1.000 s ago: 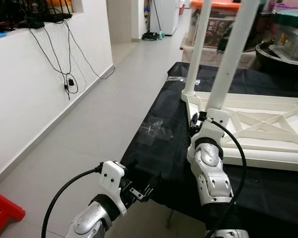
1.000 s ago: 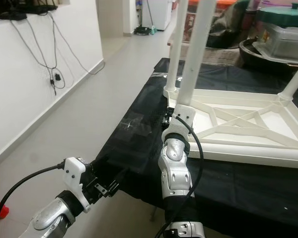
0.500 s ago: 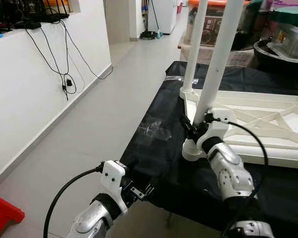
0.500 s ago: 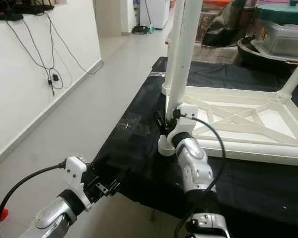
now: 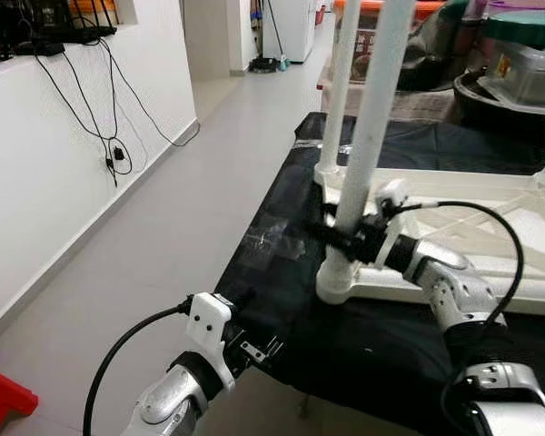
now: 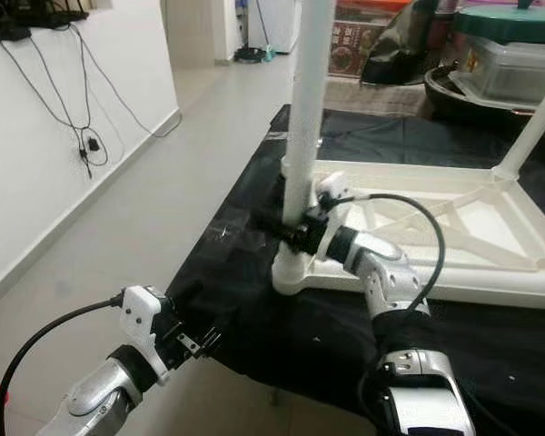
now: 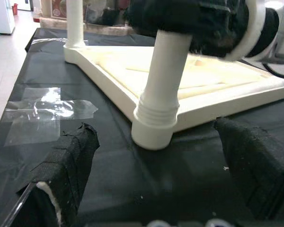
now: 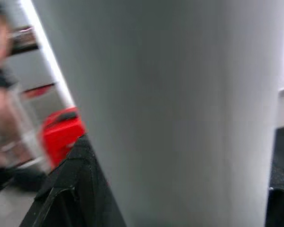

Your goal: Building children table

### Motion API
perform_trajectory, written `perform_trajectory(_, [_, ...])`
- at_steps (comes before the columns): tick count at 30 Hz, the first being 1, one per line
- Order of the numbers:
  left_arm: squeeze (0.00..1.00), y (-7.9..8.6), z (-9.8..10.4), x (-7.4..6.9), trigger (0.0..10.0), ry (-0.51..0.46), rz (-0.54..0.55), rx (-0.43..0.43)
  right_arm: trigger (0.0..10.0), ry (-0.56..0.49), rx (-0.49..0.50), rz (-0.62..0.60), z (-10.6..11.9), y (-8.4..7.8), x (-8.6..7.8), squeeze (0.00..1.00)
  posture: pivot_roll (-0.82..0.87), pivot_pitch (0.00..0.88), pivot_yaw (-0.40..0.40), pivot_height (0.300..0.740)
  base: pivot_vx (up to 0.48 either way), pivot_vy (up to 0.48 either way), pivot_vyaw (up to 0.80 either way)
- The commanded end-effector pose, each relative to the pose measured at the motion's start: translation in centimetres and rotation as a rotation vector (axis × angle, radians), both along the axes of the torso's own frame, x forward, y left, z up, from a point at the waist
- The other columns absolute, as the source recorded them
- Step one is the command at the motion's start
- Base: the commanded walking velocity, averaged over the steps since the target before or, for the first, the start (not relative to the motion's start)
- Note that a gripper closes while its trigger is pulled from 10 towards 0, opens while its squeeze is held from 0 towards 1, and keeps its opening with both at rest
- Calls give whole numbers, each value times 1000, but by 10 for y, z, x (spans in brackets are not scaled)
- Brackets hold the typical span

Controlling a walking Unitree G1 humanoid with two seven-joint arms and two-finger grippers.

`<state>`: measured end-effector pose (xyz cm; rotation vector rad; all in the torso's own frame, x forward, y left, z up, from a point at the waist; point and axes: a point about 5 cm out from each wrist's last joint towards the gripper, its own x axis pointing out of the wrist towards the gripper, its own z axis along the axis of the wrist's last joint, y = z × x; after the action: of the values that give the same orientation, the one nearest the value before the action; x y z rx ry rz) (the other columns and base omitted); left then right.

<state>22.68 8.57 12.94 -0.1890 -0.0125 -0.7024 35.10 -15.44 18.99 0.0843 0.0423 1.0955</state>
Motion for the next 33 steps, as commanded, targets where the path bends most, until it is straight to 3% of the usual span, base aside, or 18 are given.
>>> perform_trajectory(1, [0, 1, -4, 0, 10000, 9, 4, 10, 10000, 15, -59, 165, -7, 23, -3, 0, 107, 26, -14, 740, 0, 0, 0])
perform_trajectory(5, [0, 2, -4, 0, 10000, 8, 4, 10, 10000, 16, -74, 204, -9, 28, -3, 0, 110, 28, -14, 740, 0, 0, 0])
perform_trajectory(6, [0, 2, -4, 0, 10000, 8, 5, 10, 3922, 8, -84, 224, -9, 33, -2, 0, 111, 28, -15, 740, 0, 0, 0])
perform_trajectory(7, [0, 2, -4, 0, 10000, 8, 4, 10, 0, 0, -80, 240, -8, 37, -2, 0, 110, 28, -15, 740, 0, 0, 0])
perform_trajectory(12, [0, 1, -4, 0, 10000, 7, 3, 11, 0, 8, -64, 179, -7, 39, 2, 0, 110, 27, -16, 740, 0, 0, 0])
perform_trajectory(15, [0, 0, -4, 0, 10000, 7, 4, 11, 0, -7, -12, 55, -6, 36, 5, 0, 110, 27, -23, 740, 0, 0, 0])
perform_trajectory(16, [0, 0, -4, 0, 10000, 7, 6, 10, 0, -22, 8, -56, -7, 33, 6, 0, 110, 27, -23, 740, 0, 0, 0])
perform_trajectory(17, [0, 0, -4, 0, 10000, 7, 6, 10, 0, -22, 8, -56, -7, 33, 6, 0, 110, 27, -23, 740, 0, 0, 0])
perform_trajectory(18, [0, 1, -4, 0, 10000, 8, 8, 10, 0, -42, 22, -278, -10, 25, 9, 0, 97, 30, -16, 740, 0, 0, 0])
perform_trajectory(19, [0, 1, -4, 0, 10000, 8, 8, 10, 0, -42, 22, -278, -10, 25, 9, 0, 97, 30, -16, 740, 0, 0, 0])
perform_trajectory(20, [0, 1, -4, 0, 10000, 8, 8, 10, 0, -47, 24, -374, -11, 21, 11, 0, 97, 30, -16, 740, 0, 0, 0])
perform_trajectory(21, [0, 1, -5, 0, 10000, 9, 7, 9, 0, -33, 41, -585, -13, 12, 14, 0, 87, 33, -9, 740, 0, 0, 0])
perform_trajectory(22, [0, 1, -5, 0, 10000, 9, 7, 9, 0, -33, 41, -585, -13, 12, 14, 0, 87, 33, -9, 740, 0, 0, 0])
perform_trajectory(23, [0, 1, -5, 1, 10000, 10, 6, 9, 0, -19, 52, -731, -15, 5, 15, 0, 87, 33, -9, 740, 0, 0, 0])
perform_trajectory(24, [0, 1, -5, 1, 10000, 10, 6, 9, 0, -19, 52, -731, -15, 5, 15, 0, 87, 33, -9, 740, 0, 0, 0])
perform_trajectory(26, [0, 1, -5, 1, 10000, 11, -1, 10, 0, -11, 26, -1126, -23, -12, 0, 0, 75, 30, -3, 740, 0, 0, 0])
perform_trajectory(28, [0, 1, -5, 2, 10000, 11, -5, 10, 0, -31, 7, -1363, -24, -18, -16, 0, 75, 26, -3, 740, 0, 0, 0])
perform_trajectory(33, [0, 0, -6, 2, 10000, 12, -7, 10, 0, -38, 11, -1460, -24, -15, -23, 0, 76, 20, -8, 740, 0, 0, 0])
